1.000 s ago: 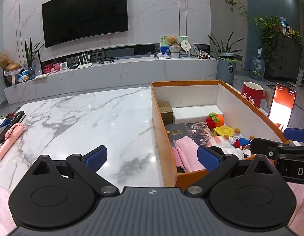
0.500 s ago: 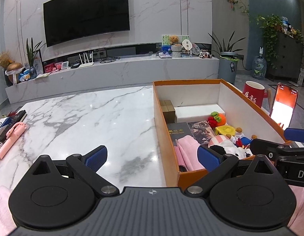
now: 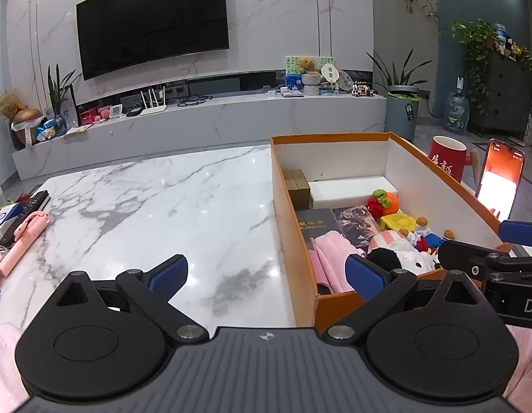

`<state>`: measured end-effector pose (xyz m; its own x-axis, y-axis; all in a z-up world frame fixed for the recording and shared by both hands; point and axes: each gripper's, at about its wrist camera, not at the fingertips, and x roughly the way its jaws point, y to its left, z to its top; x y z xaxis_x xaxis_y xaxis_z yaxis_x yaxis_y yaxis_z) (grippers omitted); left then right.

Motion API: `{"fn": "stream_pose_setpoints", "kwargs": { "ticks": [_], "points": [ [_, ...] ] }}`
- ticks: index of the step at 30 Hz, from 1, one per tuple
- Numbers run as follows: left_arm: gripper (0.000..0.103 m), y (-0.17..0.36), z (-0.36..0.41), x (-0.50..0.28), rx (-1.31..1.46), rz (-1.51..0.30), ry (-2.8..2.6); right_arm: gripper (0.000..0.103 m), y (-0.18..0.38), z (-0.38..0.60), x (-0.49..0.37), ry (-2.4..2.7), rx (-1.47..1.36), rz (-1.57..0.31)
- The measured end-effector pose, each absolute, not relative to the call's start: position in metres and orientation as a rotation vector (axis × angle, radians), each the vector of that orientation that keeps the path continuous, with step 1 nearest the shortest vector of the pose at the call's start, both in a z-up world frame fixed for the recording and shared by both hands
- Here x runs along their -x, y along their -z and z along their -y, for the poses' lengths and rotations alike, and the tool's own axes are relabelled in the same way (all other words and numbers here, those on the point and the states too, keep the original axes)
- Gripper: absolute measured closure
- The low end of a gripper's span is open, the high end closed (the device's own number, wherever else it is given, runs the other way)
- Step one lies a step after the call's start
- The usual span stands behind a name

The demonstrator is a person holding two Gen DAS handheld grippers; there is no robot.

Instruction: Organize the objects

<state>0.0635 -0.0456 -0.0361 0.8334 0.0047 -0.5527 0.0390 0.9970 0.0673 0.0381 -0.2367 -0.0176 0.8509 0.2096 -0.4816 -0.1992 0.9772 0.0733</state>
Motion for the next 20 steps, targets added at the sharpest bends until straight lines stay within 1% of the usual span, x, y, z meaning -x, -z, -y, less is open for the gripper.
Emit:
{"fn": "stream_pose_setpoints", "kwargs": {
  "ticks": [20],
  "points": [
    [0.000,0.0374,0.0452,-0.0636,-0.076,-0.598,0.009,0.017,0.0191,0.2333,-0.0373,-0.222,-0.018,-0.517]
  ]
}}
